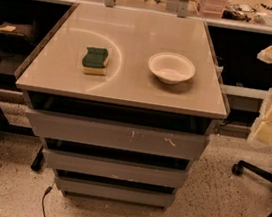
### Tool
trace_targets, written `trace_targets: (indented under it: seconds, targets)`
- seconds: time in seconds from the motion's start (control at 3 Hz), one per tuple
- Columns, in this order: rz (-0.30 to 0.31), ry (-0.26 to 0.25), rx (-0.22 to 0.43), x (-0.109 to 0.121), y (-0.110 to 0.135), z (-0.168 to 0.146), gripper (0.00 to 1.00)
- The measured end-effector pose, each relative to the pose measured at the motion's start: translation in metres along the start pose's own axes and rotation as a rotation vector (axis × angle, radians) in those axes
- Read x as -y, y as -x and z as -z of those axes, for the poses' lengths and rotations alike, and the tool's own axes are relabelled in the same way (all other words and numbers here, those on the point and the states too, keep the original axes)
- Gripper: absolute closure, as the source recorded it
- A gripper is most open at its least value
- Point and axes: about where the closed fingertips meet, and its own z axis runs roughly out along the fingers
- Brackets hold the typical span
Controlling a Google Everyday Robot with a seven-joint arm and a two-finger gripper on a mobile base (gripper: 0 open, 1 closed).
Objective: Open middle drawer
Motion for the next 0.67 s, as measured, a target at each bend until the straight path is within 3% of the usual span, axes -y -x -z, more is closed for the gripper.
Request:
trace_targets:
  seconds: [0.67]
  targets:
    - [-0.002,0.008,0.002,-0.0084,-0.0004,-0.0090,0.00]
